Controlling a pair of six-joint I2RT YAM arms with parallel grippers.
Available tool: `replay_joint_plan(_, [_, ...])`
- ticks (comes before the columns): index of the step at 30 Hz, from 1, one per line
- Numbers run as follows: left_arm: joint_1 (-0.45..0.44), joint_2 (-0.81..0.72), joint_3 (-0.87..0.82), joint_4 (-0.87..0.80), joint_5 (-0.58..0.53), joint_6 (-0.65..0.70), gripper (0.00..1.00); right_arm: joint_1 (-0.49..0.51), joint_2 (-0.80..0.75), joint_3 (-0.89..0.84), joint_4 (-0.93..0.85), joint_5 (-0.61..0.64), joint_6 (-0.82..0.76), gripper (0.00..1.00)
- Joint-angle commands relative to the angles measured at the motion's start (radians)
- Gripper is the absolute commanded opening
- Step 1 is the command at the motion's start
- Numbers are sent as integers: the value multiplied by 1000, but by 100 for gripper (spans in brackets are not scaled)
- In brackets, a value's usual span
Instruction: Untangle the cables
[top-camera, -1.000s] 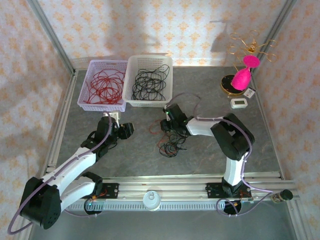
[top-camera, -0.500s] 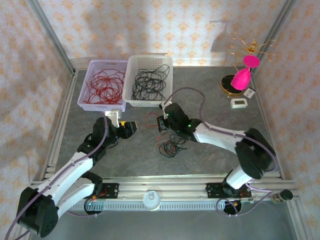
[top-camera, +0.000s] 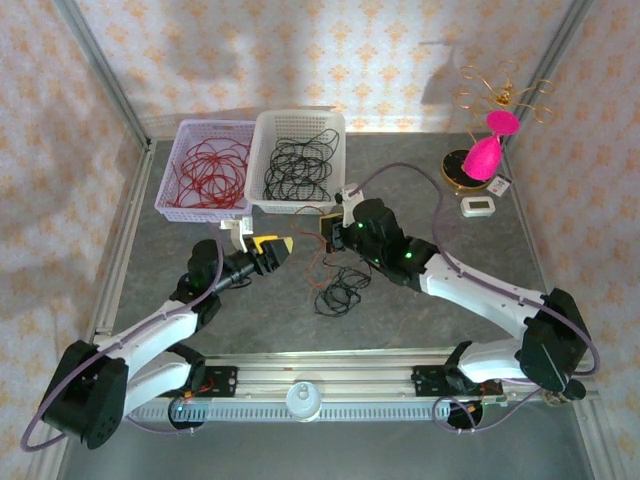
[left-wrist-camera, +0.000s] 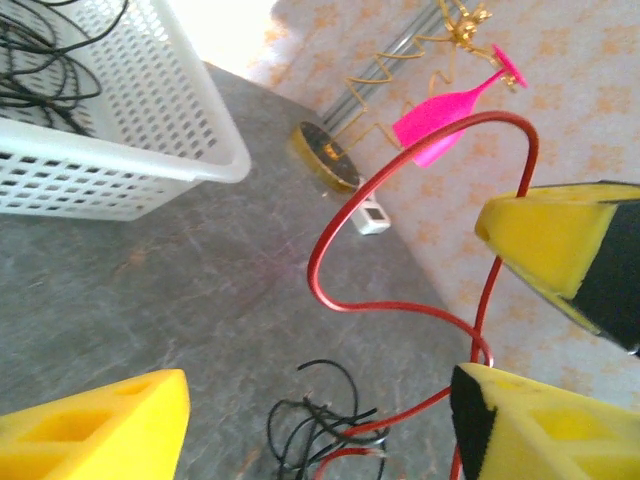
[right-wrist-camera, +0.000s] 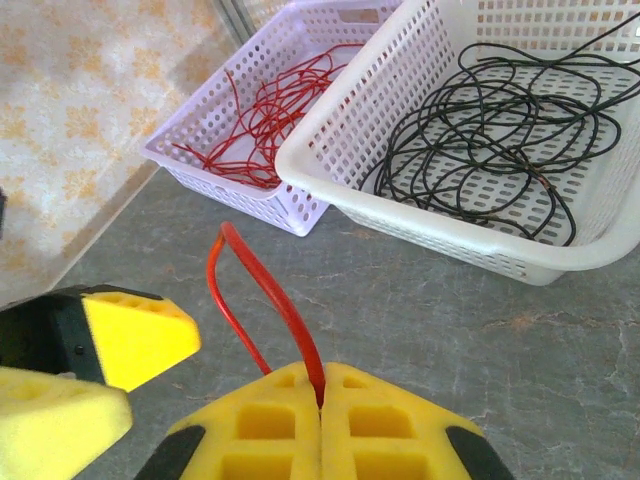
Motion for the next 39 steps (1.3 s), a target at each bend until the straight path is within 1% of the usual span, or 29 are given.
replay_joint_plan(1, [-14, 25, 20, 154, 47, -33, 66, 1, -29, -23, 23, -25, 18, 0])
replay_joint_plan(4, [-17, 63, 45, 154, 57, -24, 67, 2, -29, -26, 28, -31, 22, 0])
replay_joint_plan(10, [-34, 152, 75, 209, 51, -34, 68, 14, -40, -27, 30, -28, 22, 0])
replay_joint_plan(11, [-35, 166, 76, 227, 55, -42, 67, 14, -43, -26, 29, -28, 23, 0])
replay_joint_plan(12, [-36, 180, 77, 256, 60, -54, 64, 16, -45, -27, 30, -29, 23, 0])
replay_joint_plan(14, [-37, 199, 79, 303, 53, -75, 48, 16, -47, -27, 31, -30, 21, 0])
replay_joint_plan(18, [-37, 204, 83, 302, -32, -82, 5, 20, -45, -35, 29, -16, 16, 0])
replay_joint_plan(19, [-38, 191, 81, 285, -53, -76, 0, 23, -47, -36, 27, -1, 15, 0])
replay_joint_plan(22, [-40, 141, 79, 220, -80, -51, 0, 43, -54, -46, 29, 77, 10, 0])
replay_joint_plan(26, [-63, 78, 110, 39, -83, 30, 0, 104, -34, -35, 20, 234, -31, 0])
replay_joint_plan(28, [-79, 40, 127, -67, -102, 84, 0, 125, -16, -26, 22, 276, -44, 0])
replay_joint_plan(29, [-86, 17, 134, -122, -113, 106, 0, 129, -5, -24, 29, 291, -47, 2])
replay_joint_plan(30, [-94, -7, 140, -171, -123, 126, 0, 132, 3, -24, 38, 301, -44, 6])
replay_joint_plan(33, [-104, -75, 162, -297, -132, 167, 0, 132, 33, -27, 68, 362, -30, 26])
replay_joint_plan(36, [-113, -132, 207, -431, -126, 214, 0, 132, 59, -31, 119, 426, -19, 36])
replay_joint_plan(39, [-116, -153, 251, -538, -93, 259, 0, 131, 88, -44, 190, 423, -13, 40])
